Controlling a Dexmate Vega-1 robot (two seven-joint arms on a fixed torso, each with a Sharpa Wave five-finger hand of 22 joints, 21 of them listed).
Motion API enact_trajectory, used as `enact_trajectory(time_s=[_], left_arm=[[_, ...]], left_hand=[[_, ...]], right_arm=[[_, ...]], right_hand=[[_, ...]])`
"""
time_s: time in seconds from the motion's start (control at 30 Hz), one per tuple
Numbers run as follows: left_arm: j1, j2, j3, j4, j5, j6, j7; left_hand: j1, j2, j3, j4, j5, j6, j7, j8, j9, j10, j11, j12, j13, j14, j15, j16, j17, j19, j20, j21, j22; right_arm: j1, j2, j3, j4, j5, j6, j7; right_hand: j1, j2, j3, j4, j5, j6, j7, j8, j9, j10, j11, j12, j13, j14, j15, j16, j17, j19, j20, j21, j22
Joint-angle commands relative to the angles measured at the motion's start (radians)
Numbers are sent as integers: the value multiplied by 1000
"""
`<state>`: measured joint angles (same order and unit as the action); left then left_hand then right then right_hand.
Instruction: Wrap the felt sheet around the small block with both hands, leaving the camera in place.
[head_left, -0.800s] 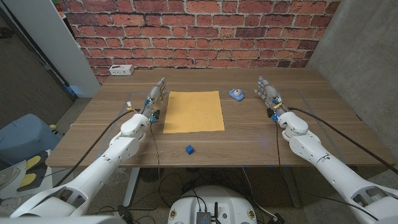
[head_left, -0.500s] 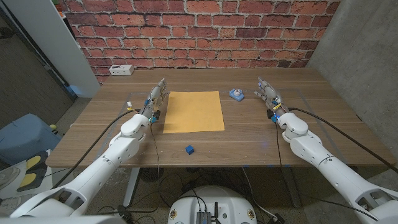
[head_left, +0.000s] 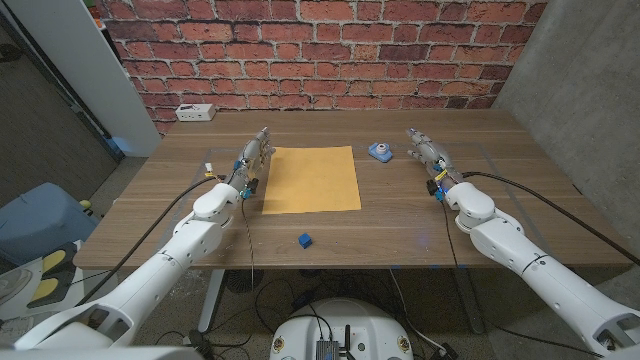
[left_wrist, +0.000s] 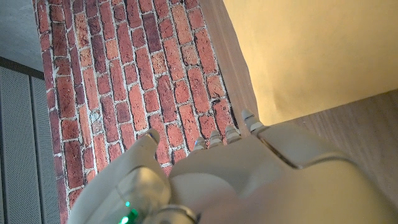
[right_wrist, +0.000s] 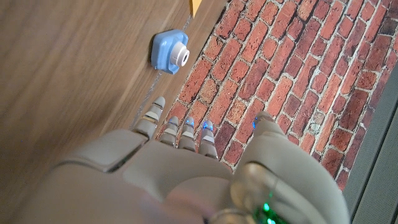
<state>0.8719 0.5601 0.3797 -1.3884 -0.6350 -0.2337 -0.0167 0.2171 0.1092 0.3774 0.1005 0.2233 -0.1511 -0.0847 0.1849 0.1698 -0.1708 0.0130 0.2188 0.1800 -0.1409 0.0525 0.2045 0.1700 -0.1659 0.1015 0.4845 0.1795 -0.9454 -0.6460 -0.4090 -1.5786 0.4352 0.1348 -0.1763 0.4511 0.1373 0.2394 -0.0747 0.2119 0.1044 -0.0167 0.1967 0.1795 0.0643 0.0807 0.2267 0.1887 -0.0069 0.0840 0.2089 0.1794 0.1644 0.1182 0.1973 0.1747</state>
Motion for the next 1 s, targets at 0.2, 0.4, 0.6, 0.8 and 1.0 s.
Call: enact_trajectory(time_s=[0.2, 0.4, 0.6, 0.8, 1.0], left_arm=[[51, 61, -7, -96, -2, 51, 2], [74, 79, -15, -120, -5, 53, 4], [85, 94, -18, -133, -10, 56, -10], [86, 110, -22, -142, -13, 63, -22], [80, 118, -23, -142, -13, 64, -35]], left_hand=[[-11, -4, -5, -4, 10, 14, -29, 6, 1, 21, 1, 5, 1, 20, 2, 5, 5, 11, 24, 0, 2], [-12, -5, -6, -5, 11, 21, -24, 6, 1, 22, 6, 3, 1, 21, 1, 2, 5, 15, 28, -1, 2], [-13, -5, -7, -7, 12, 22, -25, 3, 1, 31, 10, 3, 1, 24, -14, -2, 5, 32, 10, 1, 2], [-13, -5, -7, -9, 12, 26, -24, 3, 2, 40, 11, 4, 1, 32, -16, -2, 4, 44, 8, 2, 2], [-13, -6, -8, -12, 13, 33, -16, 3, 2, 52, 19, 4, 1, 54, -9, 1, 4, 58, 12, 2, 2]], right_arm=[[-68, -106, -20, -221, -153, -126, -74], [-91, -131, -27, -287, -196, -175, -86], [-102, -146, -45, -337, -256, -215, -102], [-105, -163, -70, -388, -329, -267, -109], [-103, -162, -99, -414, -403, -281, -116]], right_hand=[[24, 1, 9, -15, -5, 15, -9, 8, 1, 20, 1, 5, 1, 11, 0, 2, 5, 15, -1, 8, 3], [31, 0, 13, -22, -8, 17, -10, 6, 2, 27, 0, 5, 2, 16, -1, 2, 4, 14, 3, 7, 3], [38, -2, 16, -30, -11, 24, -12, 7, 2, 37, -1, 5, 2, 23, -6, 3, 4, 17, 7, 8, 3], [48, -1, 23, -40, -15, 44, -14, 11, 2, 60, -2, 9, 2, 41, -13, 6, 4, 26, 8, 11, 3], [57, 1, 33, -50, -19, 77, -19, 15, 2, 98, -8, 15, 3, 80, -23, 16, 7, 55, 9, 19, 4]])
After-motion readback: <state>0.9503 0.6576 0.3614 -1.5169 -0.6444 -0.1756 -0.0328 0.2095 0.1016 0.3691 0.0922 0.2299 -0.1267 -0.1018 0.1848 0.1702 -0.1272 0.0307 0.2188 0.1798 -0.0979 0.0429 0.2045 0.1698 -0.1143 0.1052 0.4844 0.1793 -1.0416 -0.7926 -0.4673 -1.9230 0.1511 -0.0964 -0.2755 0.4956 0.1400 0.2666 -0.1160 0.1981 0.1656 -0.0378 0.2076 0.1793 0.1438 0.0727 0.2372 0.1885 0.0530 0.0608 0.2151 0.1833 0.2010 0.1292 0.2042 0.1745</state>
